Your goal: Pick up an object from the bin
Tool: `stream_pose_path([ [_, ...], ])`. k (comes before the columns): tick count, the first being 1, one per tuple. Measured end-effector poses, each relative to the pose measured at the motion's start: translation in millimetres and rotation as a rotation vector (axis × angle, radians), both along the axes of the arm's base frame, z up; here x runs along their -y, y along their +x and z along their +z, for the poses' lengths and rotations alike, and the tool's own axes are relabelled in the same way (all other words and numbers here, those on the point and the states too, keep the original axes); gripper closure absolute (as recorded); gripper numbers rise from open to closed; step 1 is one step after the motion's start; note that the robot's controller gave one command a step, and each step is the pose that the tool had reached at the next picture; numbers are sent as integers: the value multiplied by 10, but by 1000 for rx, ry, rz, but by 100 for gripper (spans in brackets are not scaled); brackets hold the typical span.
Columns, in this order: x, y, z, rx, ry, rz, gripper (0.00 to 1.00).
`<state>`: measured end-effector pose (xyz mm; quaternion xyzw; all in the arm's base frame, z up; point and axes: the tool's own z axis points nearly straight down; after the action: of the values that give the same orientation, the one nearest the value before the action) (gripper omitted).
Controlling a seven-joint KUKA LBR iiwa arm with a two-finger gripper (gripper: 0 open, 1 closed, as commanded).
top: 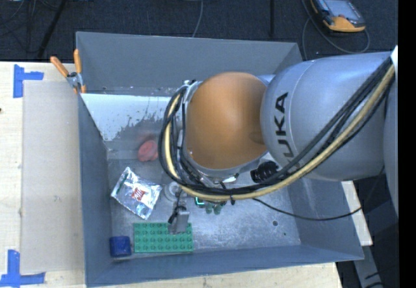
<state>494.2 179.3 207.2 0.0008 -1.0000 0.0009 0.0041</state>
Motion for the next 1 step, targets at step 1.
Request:
stream_pose_path([
  [1,-159,-39,-1393,0,-2,-91,0],
])
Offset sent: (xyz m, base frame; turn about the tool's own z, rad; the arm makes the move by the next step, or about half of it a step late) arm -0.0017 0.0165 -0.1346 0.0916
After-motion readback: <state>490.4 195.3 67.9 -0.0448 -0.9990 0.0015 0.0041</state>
